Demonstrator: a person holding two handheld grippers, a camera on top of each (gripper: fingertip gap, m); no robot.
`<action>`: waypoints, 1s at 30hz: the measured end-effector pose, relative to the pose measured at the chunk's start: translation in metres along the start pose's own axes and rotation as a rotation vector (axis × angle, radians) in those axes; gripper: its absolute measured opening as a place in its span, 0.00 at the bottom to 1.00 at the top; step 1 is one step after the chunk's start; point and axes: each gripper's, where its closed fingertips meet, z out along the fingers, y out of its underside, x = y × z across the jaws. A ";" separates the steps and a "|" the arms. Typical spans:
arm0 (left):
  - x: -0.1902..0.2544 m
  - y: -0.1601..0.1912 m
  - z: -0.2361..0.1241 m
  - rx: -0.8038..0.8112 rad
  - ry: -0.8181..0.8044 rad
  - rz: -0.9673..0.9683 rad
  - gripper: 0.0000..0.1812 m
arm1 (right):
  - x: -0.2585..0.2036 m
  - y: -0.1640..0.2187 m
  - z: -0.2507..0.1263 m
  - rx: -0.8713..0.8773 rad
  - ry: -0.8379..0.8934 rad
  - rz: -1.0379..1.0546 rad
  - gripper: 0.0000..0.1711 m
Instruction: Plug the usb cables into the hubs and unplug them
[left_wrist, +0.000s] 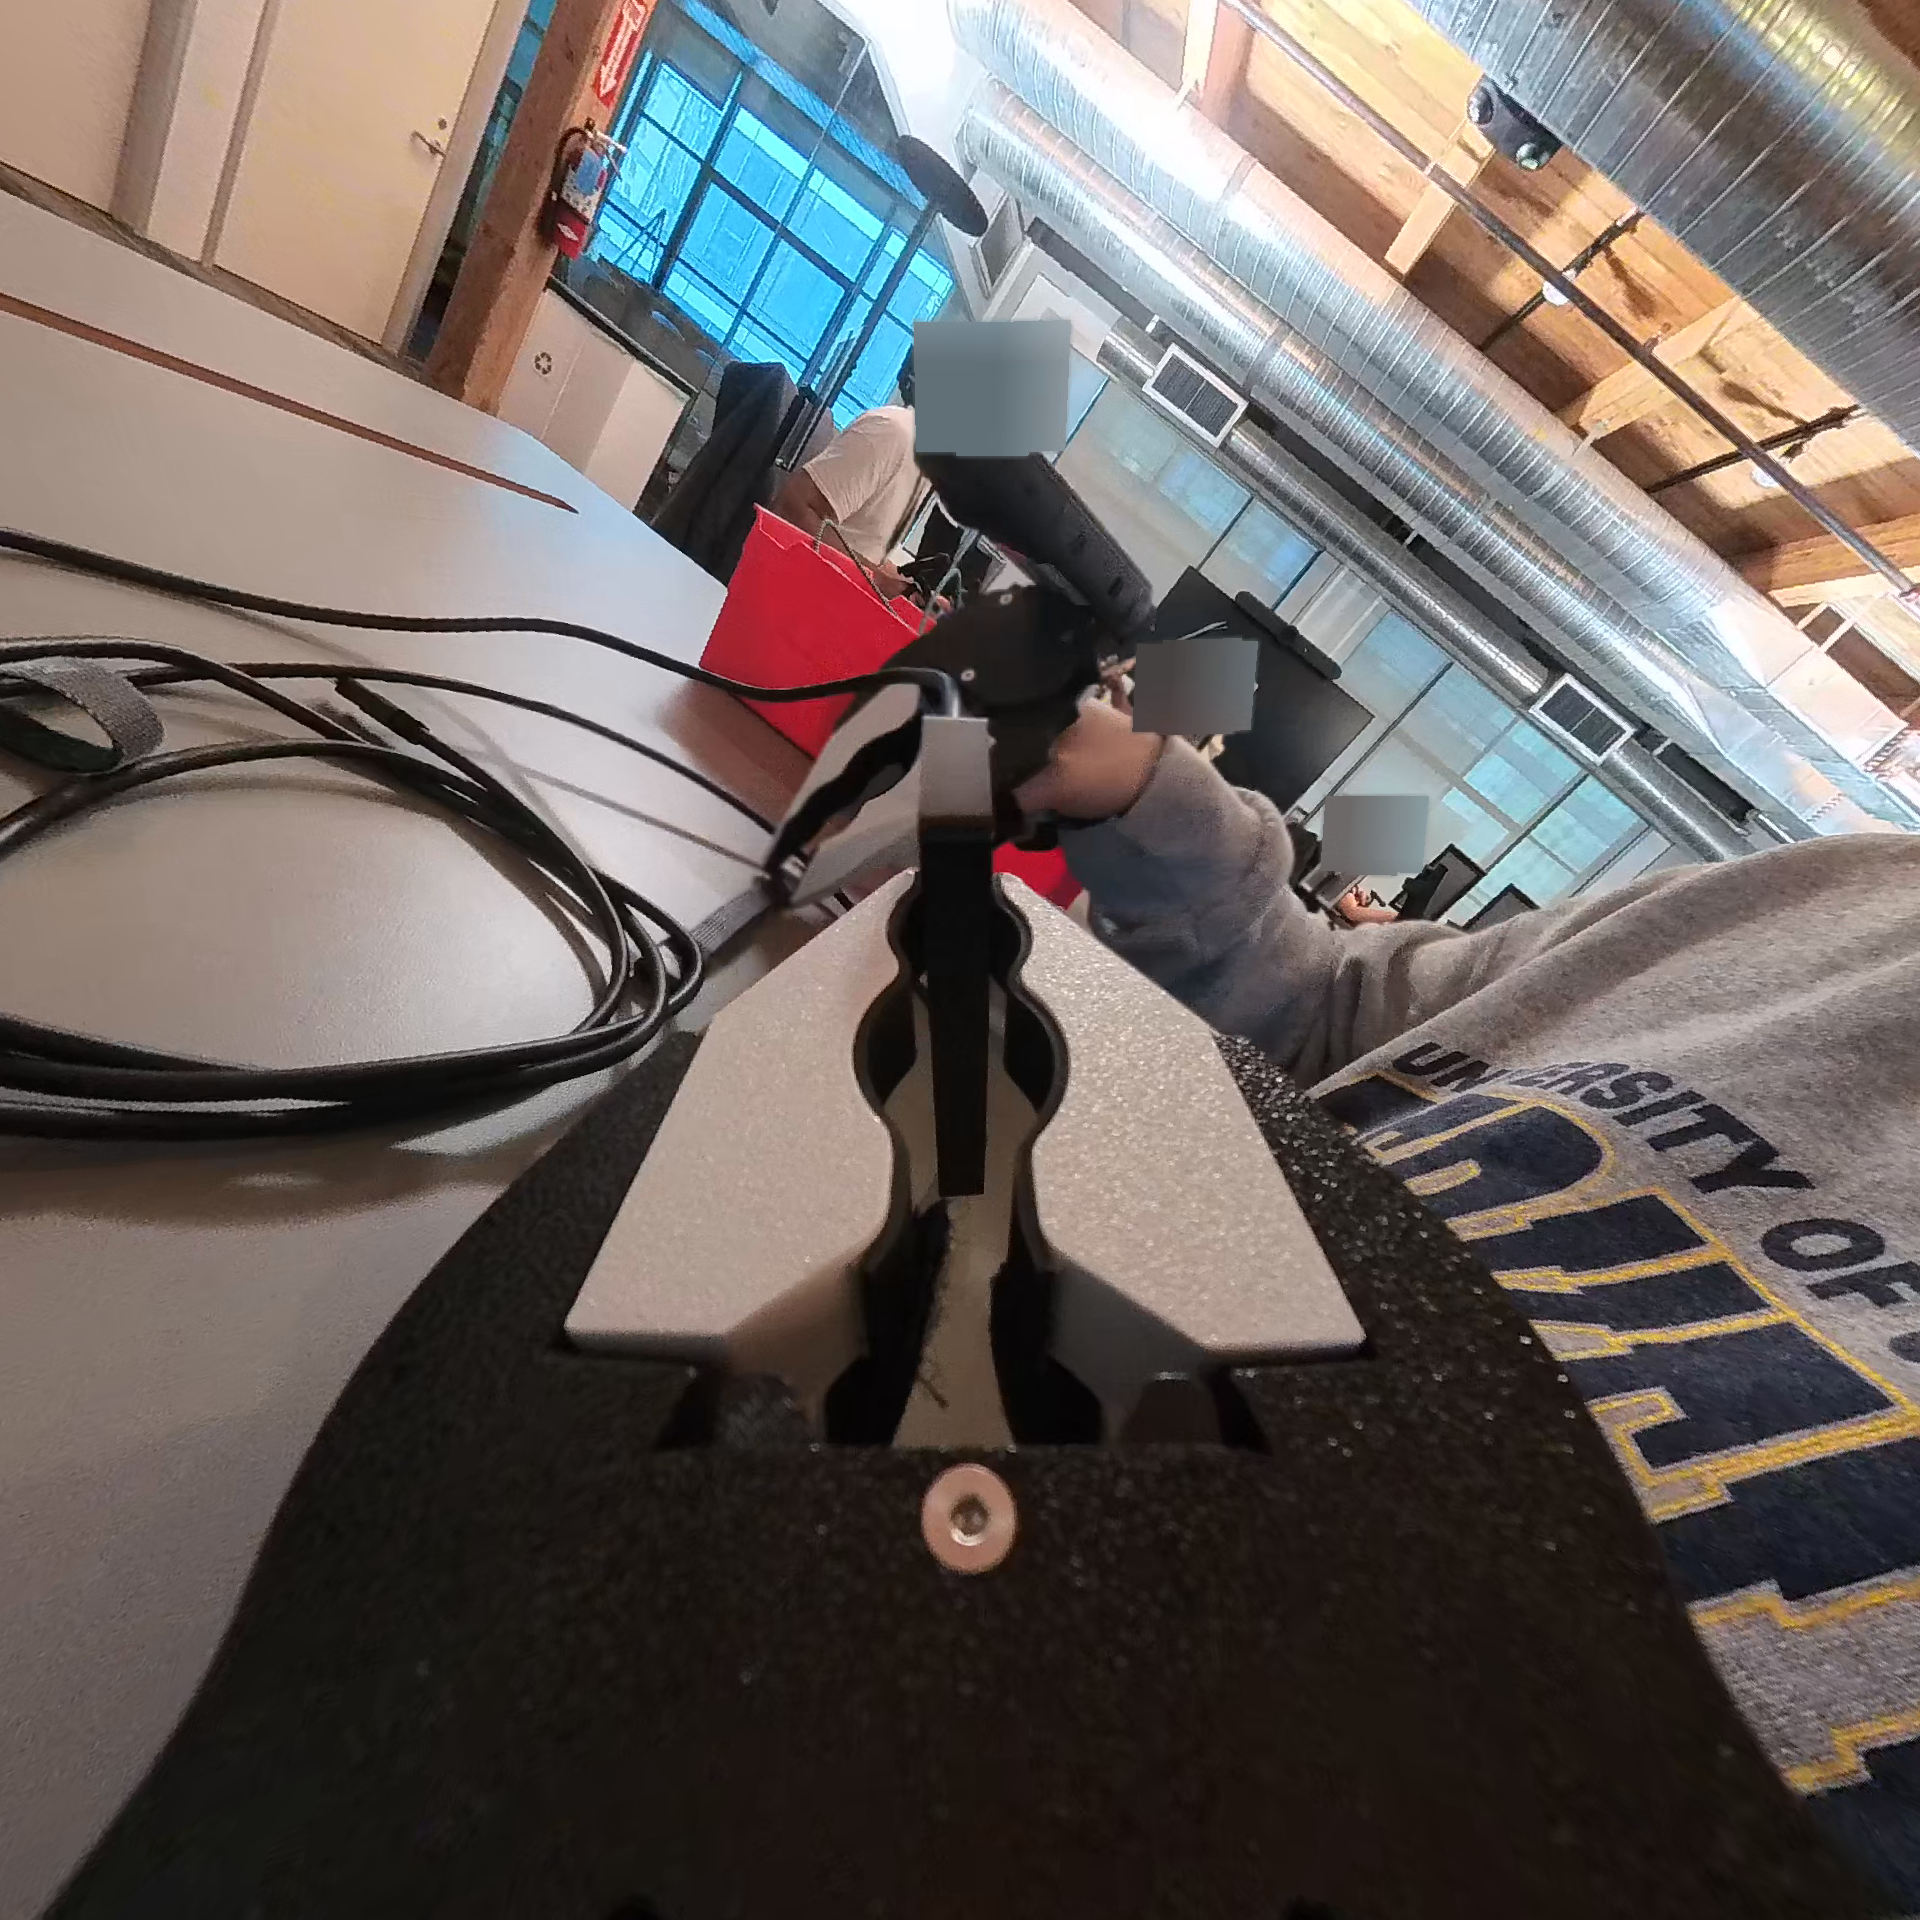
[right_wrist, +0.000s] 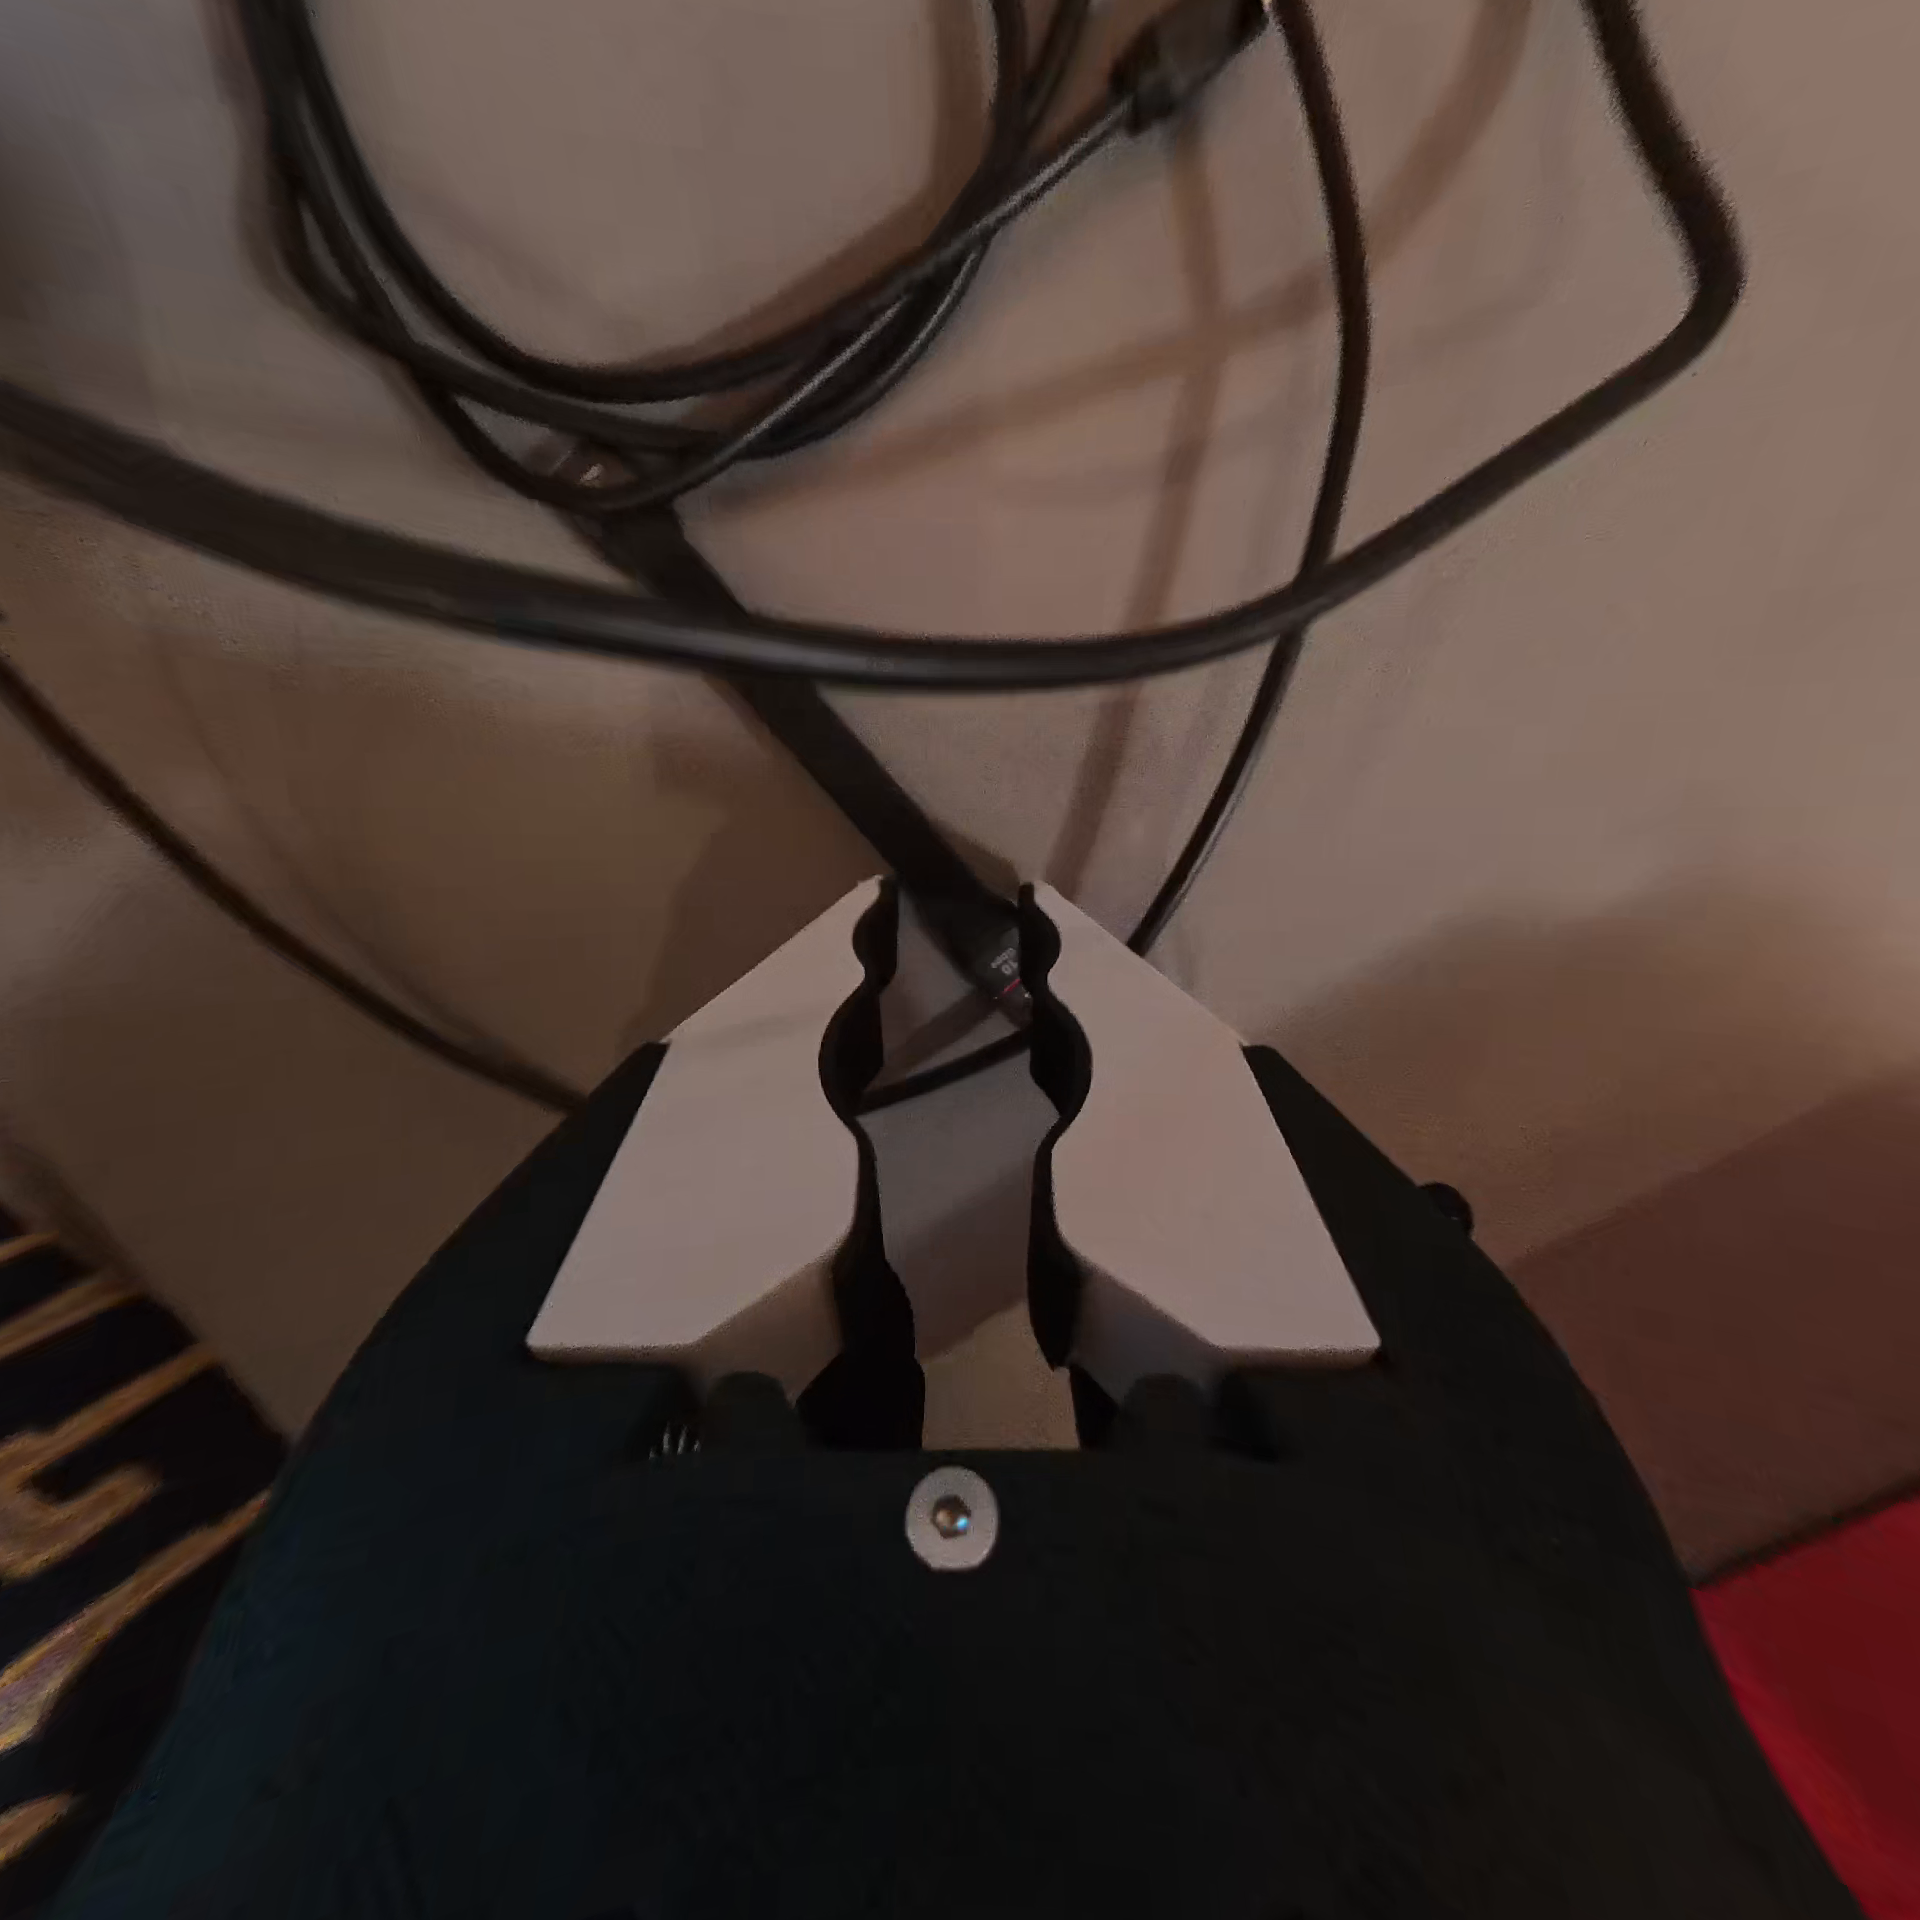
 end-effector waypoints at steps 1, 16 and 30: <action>0.000 0.000 0.000 0.000 0.001 -0.001 0.05 | -0.006 0.004 -0.002 -0.005 -0.028 0.021 0.13; 0.000 0.000 0.000 -0.002 0.004 -0.003 0.04 | -0.059 0.006 -0.012 0.098 -0.180 -0.147 0.20; 0.001 0.000 0.000 -0.001 0.005 -0.002 0.05 | -0.062 0.011 -0.016 0.068 -0.008 -0.207 0.05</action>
